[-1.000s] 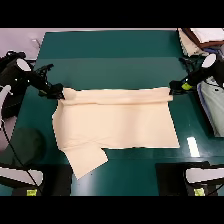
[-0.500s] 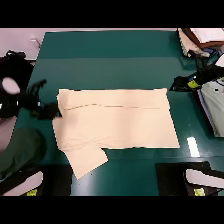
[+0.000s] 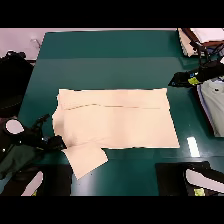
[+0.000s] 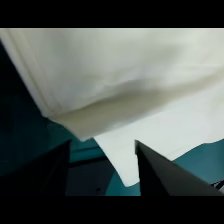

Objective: Fold the shirts.

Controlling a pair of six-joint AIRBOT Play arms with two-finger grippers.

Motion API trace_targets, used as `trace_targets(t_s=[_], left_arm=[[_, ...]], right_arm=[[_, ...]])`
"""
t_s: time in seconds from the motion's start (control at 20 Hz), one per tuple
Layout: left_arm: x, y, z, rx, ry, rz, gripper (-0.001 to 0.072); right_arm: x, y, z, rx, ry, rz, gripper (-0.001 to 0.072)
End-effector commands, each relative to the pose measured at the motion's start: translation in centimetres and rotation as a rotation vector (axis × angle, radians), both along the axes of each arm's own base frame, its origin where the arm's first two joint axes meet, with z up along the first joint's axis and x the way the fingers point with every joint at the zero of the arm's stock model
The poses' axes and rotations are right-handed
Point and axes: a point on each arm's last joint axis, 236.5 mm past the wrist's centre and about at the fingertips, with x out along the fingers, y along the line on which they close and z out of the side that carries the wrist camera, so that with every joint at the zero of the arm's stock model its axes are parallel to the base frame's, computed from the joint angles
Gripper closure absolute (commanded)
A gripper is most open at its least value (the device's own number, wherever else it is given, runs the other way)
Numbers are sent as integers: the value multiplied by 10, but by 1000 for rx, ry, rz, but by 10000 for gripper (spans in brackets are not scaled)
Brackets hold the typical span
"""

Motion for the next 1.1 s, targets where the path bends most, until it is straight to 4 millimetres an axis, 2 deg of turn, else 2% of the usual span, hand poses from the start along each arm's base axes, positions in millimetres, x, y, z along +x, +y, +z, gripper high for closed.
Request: trace_targets(t_s=[0.0,0.25,0.3,0.35,0.45,0.5,0.65,0.7,0.75,0.85,0.95,1.0,1.05], left_arm=[[1,-12,-9,-52,-20,60,235],[8,-19,-14,-83,-44,108,243],[7,-23,-12,-103,-38,105,502],[6,-28,-9,-126,-43,89,683],[2,-35,-3,-161,-32,63,687],[1,-35,1,-167,-38,34,686],[13,-34,13,-165,-79,26,687],[21,-33,18,-161,-105,29,686],[27,-33,23,-158,-128,31,687],[39,-31,30,-151,-171,39,686],[44,-30,33,-149,-188,42,686],[44,-30,33,-149,-188,41,686],[44,-30,33,-149,-187,41,687]], right_arm=[[-2,2,1,1,1,4,330],[-5,2,0,1,14,9,331],[-10,0,-2,0,36,12,331],[-18,-3,-5,0,73,14,331],[-41,-17,-17,-7,161,20,331],[-58,-28,-29,-19,214,-4,331],[-136,-68,-85,-60,412,-116,324],[-164,-74,-103,-42,478,-156,288],[-192,-76,-123,-7,542,-196,195],[-239,-73,-153,62,656,-270,199],[-261,-62,-172,134,701,-300,219],[-261,-56,-178,168,693,-320,269],[-256,-49,-183,202,668,-338,272]])
